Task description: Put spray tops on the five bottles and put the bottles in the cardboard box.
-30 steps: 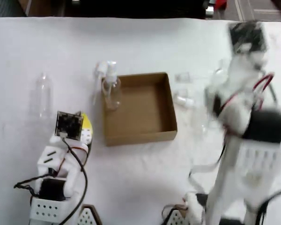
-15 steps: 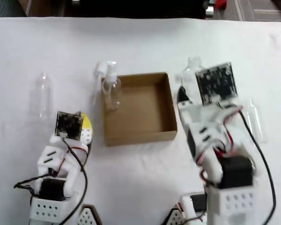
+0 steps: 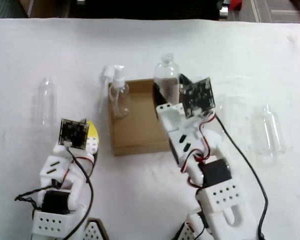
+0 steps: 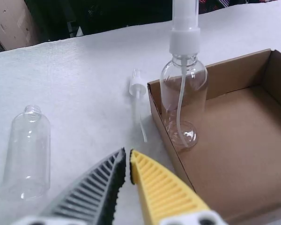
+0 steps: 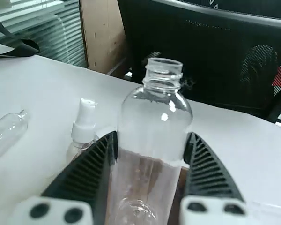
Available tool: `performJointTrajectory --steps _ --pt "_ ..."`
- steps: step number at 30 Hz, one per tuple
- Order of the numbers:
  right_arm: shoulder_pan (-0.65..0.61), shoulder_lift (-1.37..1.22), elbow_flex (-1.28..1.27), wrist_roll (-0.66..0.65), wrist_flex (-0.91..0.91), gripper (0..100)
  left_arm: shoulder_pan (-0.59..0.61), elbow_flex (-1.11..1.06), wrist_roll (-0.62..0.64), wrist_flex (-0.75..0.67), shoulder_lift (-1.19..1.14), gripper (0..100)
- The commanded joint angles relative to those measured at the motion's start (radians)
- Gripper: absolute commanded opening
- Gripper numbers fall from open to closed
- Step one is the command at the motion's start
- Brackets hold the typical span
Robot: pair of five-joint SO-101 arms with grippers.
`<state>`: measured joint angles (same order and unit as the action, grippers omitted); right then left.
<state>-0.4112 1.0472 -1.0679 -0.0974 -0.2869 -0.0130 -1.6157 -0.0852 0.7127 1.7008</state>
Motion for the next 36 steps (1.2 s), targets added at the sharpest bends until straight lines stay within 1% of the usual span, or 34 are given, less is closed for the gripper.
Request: performJointTrajectory --steps 1,4,7,10,12,20,23,29,36 --pt "-0.012 -0.024 -0.064 0.012 0.220 8.7 0.004 0.051 -0.011 0.011 0.004 2" --pt "-0.007 -0.142 -0.074 0.012 0.309 8.7 0.004 0.051 -0.011 0.009 0.004 2" --pt "0.016 -0.312 -0.031 0.014 0.410 8.7 0.002 0.051 -0.009 0.009 0.004 2" --pt "0.038 -0.455 0.020 0.014 0.452 8.7 0.002 0.051 -0.009 0.009 0.004 2" --pt "0.038 -0.495 0.028 0.015 0.460 8.7 0.002 0.051 -0.009 0.009 0.004 2" --pt "-0.004 -0.553 0.014 0.015 0.595 8.8 0.002 0.051 -0.009 0.009 0.004 2" --pt "-0.028 -0.636 0.014 0.014 0.671 9.0 0.002 0.051 -0.009 0.009 0.004 2" --pt "-0.038 -0.812 0.034 0.014 0.854 9.1 0.002 0.051 -0.009 0.009 0.004 2" --pt "-0.082 -0.967 0.126 0.014 0.863 9.1 0.002 0.051 -0.009 0.009 0.004 2"
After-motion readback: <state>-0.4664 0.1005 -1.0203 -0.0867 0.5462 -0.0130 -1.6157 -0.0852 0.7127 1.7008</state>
